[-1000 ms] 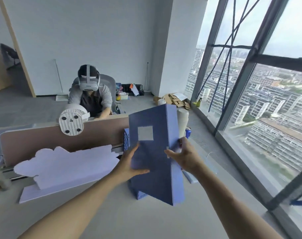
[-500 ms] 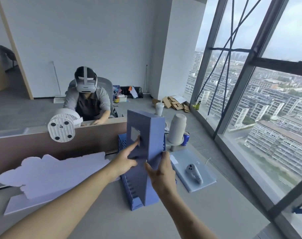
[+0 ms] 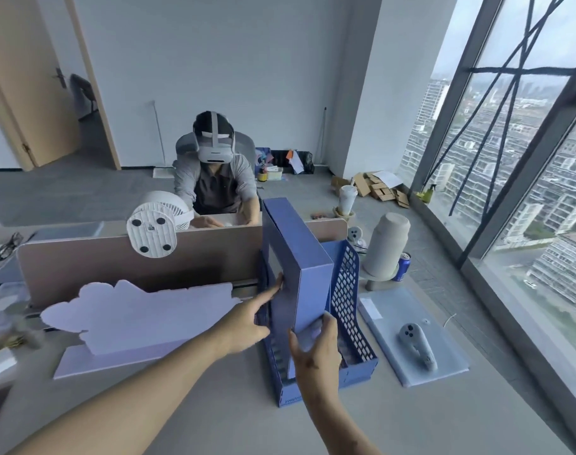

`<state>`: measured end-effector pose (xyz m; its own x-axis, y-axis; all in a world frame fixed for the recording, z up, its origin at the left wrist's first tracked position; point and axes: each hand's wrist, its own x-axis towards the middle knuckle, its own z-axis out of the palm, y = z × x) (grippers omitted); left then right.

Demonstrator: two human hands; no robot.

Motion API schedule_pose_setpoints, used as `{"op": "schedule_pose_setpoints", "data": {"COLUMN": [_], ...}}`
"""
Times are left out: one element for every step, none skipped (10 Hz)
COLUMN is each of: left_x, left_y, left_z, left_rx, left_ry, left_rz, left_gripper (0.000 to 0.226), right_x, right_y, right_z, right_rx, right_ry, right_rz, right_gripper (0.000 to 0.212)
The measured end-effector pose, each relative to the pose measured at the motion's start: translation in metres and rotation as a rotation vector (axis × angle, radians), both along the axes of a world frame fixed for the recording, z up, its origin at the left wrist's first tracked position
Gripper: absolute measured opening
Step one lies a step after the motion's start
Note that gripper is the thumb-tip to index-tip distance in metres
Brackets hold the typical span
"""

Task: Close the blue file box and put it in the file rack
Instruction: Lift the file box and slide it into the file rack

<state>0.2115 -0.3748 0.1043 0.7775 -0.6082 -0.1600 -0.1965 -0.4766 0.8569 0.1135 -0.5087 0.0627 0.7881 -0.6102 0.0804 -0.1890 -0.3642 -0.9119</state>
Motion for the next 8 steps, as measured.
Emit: {"op": "schedule_pose_setpoints", "data": {"left_x": [-0.006,-0.01,-0.016,-0.023,-0.03,-0.033,-0.038,-0.043], "left_y": [0.002,0.006,0.008,0.011,0.012,0.014,0.018,0.026], "left_z": [-0.008,-0.017,-0.029,-0.043,-0.046,-0.045,-0.044,-0.036], "left_rx": [0.078,0.132,0.185,0.198,0.146,0.155,0.122,0.078], "left_ry": [-0.014,-0.013,-0.04,-0.023,-0.004,0.004,-0.019,-0.106], "left_rz": [-0.009,-0.038,-0.045,-0.045,-0.035,-0.028,-0.012,0.067], "left_gripper": [0.097,0.099,0.099,0.1,0.097,0.094,0.087,0.078], "right_x": [0.002,0.001,-0.001,-0.007,-0.009,-0.007,-0.013,-0.022], "right_y": [0.003,0.007,0.008,0.012,0.013,0.011,0.003,-0.006], "right_z": [-0.02,-0.042,-0.063,-0.081,-0.088,-0.086,-0.083,-0.071], "right_rx": [0.084,0.17,0.179,0.123,0.086,0.082,0.077,0.096], "right_ry": [-0.037,-0.043,-0.016,-0.045,-0.052,-0.027,0.012,-0.083], "right_rz": [-0.006,-0.03,-0.026,0.006,0.013,0.016,0.056,0.047], "right_gripper": [0.053,0.054,0.057,0.058,0.062,0.066,0.074,0.08]}}
